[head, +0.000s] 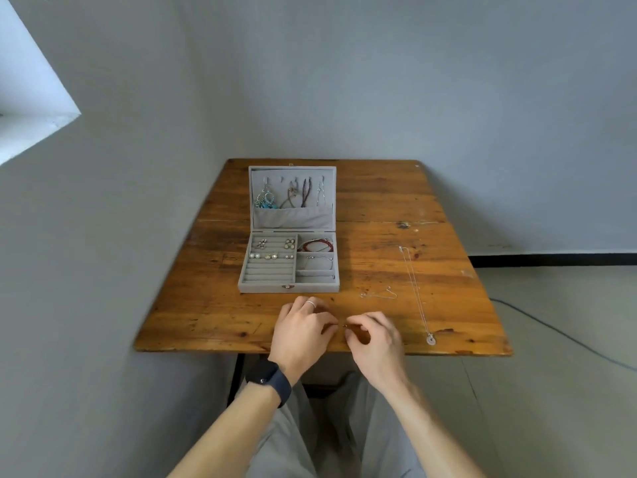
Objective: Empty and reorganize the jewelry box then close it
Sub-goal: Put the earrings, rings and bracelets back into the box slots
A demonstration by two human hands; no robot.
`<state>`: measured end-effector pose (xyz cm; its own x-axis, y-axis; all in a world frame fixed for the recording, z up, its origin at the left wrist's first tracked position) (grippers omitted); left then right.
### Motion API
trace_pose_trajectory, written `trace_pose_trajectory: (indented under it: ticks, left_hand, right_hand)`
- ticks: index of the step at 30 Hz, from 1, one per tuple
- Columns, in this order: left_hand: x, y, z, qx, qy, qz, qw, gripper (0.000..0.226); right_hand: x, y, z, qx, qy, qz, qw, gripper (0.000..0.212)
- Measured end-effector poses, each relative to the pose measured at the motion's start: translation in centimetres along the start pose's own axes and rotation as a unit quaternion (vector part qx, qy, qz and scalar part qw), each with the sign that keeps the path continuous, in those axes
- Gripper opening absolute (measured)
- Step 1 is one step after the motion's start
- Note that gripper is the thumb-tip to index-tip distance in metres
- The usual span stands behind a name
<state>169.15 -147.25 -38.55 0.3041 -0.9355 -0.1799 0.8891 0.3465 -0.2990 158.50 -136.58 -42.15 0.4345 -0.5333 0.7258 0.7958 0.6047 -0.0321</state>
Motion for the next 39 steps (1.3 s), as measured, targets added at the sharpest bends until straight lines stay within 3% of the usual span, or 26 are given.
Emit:
trace_pose_trajectory:
  ticks: [16, 28, 34, 39]
  left_hand:
    - [0.3, -0.7, -0.2, 0.021, 0.021, -0.034, 0.999, 0.023]
    - [9.1, 0.4, 6.8, -0.076, 0.043, 0.074, 0.993, 0.014]
    - [16.0, -0.1, 7.4, -0.016, 0.018, 0.130, 0.991, 0.015]
    - [18.0, -2.8, 6.6, 0.112, -0.036, 0.087, 0.989, 0.011]
  right_hand:
    - [0.9, 0.4, 0.4, -0.038, 0.005, 0.026, 0.999, 0.008]
    - [1.5, -0.5, -0.8, 0.080, -0.008, -0.001, 0.997, 0.005]
    - [4.7, -1.7, -1.4, 0.117, -0.054, -0.003, 0.992, 0.005]
    - [6.1, -2.3, -1.6, 0.111, -0.077, 0.002, 0.991, 0.003]
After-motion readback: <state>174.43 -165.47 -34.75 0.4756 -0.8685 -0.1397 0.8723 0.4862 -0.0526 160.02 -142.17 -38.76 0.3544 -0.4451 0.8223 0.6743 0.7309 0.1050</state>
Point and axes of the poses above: each hand's wrist, its own y-axis away from the middle knuckle, its own z-axis out of the back of the hand, x = y × z, the point moved 9 cm from there along -y, towards the middle knuckle, and after that the axes turned 13 degrees about -z, right-handed, at the moved point
